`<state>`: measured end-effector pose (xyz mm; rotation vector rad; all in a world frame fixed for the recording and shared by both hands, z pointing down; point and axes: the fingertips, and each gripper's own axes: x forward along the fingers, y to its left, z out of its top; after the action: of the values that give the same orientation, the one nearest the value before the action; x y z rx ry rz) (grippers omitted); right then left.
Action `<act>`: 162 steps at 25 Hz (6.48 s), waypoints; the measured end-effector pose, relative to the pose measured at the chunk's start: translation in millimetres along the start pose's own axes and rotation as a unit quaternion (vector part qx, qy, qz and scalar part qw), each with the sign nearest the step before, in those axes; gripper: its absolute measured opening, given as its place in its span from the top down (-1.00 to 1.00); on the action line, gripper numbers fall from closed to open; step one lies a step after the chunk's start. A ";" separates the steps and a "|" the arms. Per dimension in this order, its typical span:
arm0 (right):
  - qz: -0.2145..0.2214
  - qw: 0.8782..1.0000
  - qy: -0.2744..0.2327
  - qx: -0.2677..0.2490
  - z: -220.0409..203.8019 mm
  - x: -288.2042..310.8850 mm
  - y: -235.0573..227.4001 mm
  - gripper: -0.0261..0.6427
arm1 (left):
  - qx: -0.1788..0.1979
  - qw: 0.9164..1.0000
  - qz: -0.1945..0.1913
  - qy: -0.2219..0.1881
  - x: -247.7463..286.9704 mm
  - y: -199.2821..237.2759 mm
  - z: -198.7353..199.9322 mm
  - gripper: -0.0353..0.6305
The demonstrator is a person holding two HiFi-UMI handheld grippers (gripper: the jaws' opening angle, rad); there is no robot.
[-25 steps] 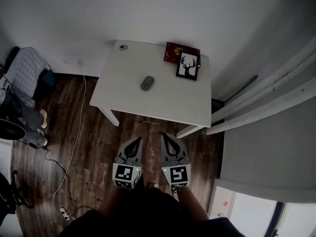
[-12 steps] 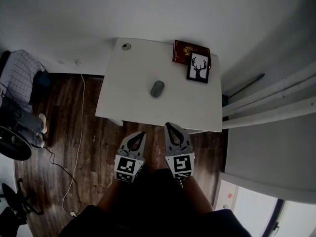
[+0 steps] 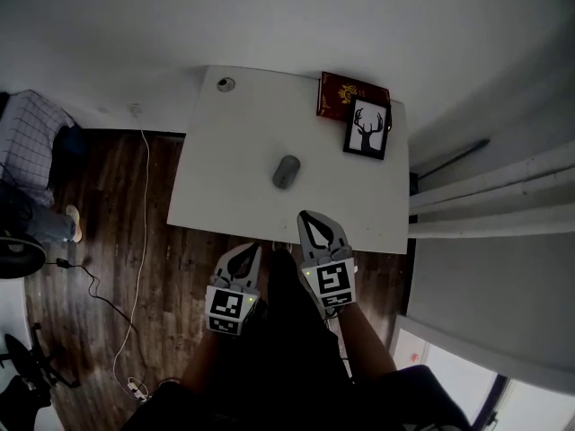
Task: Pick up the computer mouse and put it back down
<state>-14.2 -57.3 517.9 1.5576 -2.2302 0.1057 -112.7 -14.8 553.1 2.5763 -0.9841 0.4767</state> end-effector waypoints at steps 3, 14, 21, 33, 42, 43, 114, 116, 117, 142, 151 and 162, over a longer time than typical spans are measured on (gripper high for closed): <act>0.041 0.999 0.020 -0.026 -6.6 29.1 -16.2 0.86 | -0.007 1.000 0.008 0.006 25.4 12.9 8.6 0.89; 0.230 0.935 0.124 -0.239 -77.8 117.1 -52.6 0.86 | -0.043 0.996 0.026 0.071 131.6 36.1 3.5 0.89; 0.358 0.781 0.177 -0.479 -133.9 151.1 -41.4 0.17 | -0.048 0.995 0.023 0.090 155.1 41.6 -7.4 0.89; 0.479 0.602 0.216 -0.602 -182.2 184.6 -34.7 -0.11 | -0.060 0.993 0.030 0.092 154.3 50.3 -12.3 0.89; 0.530 0.526 0.264 -0.610 -195.9 196.0 -31.8 -0.11 | -0.078 0.992 0.048 0.088 151.7 63.7 -13.9 0.89; 0.533 0.523 0.271 -0.607 -195.8 196.0 -31.5 -0.11 | -0.080 0.992 0.050 0.087 151.4 65.4 -14.6 0.89; 0.209 0.844 -0.037 -0.493 -19.0 142.4 -17.0 0.07 | -0.172 0.963 -0.204 -0.037 190.7 61.9 71.8 0.49; 0.198 0.837 -0.048 -0.508 -17.7 142.1 -15.4 0.07 | -0.170 0.964 -0.198 -0.039 189.1 63.3 72.3 0.49; 0.190 0.835 -0.057 -0.514 -16.1 141.6 -15.2 0.07 | -0.172 0.965 -0.195 -0.042 188.3 64.6 73.3 0.49; 0.003 0.994 -0.054 -0.098 58.5 84.7 -35.7 0.86 | -0.075 0.986 -0.016 -0.146 51.4 90.2 111.8 0.50; -0.053 0.995 -0.083 -0.033 65.6 7.7 6.3 0.86 | -0.048 0.982 0.016 -0.182 -5.6 61.8 111.8 0.50; -0.059 0.991 -0.122 -0.011 72.7 -66.4 20.6 0.86 | -0.033 0.978 0.013 -0.206 -38.0 9.5 112.1 0.50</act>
<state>-35.1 -12.6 430.3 1.7687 -2.3020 -0.1507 -125.1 -47.5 439.6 2.6579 -1.1417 -0.0929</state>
